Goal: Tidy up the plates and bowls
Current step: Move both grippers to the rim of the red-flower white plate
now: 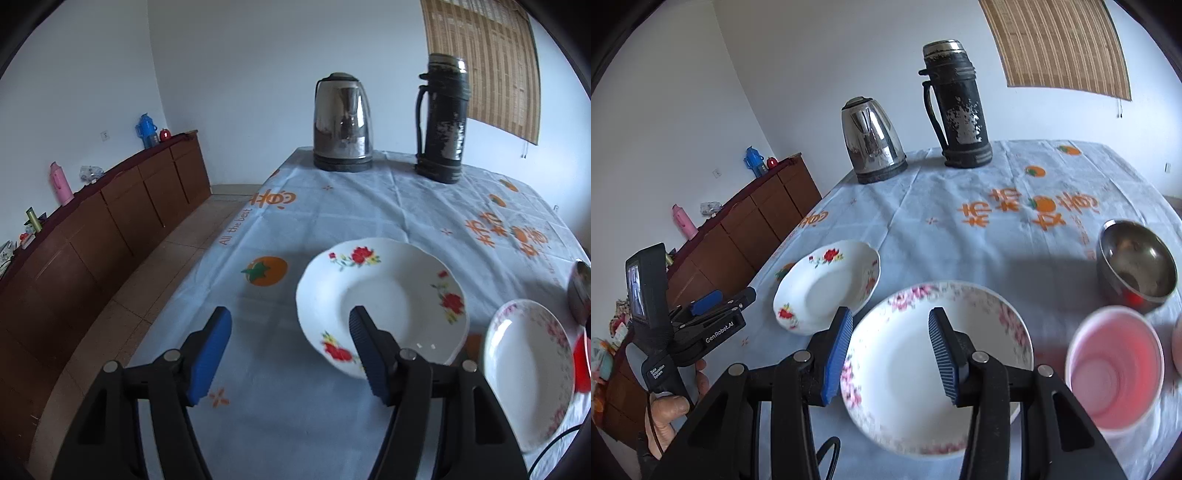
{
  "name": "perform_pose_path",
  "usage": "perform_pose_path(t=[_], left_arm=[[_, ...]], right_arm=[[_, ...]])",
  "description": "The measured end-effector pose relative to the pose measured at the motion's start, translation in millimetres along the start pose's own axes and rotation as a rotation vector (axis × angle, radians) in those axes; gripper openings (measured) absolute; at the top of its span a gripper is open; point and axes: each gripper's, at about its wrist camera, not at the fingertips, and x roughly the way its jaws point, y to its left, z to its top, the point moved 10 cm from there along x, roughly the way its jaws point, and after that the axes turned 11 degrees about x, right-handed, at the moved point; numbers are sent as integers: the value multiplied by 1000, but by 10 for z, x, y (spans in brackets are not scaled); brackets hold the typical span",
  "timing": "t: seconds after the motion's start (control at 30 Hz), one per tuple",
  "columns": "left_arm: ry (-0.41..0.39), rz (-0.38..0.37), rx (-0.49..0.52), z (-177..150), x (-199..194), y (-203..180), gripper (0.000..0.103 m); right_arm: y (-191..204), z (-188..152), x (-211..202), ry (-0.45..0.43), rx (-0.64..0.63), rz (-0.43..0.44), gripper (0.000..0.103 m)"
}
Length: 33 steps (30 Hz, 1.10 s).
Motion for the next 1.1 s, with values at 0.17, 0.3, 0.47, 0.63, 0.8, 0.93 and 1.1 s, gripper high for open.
perform_pose_path(t=[0.17,0.3,0.47,0.63,0.8,0.93,1.1], left_arm=[[43,3,-8,109,389,-15,67],[57,21,-8,215,610,-7,67],[70,48,-47,267,771,156,67],[118,27,-113,139,899,347,67],[140,-5,-139,108,958,387,67],[192,-80,-185,22,1059,368,67],[220,-104,-213,-40,1108,344,65]], right_arm=[[59,126,408,74,2,29,46],[74,200,657,111,10,26,46],[122,276,916,164,4,15,46],[160,292,1202,221,6,1,46],[155,238,1511,304,37,-21,46],[111,244,1680,324,23,-64,45],[94,265,1793,349,35,-66,39]])
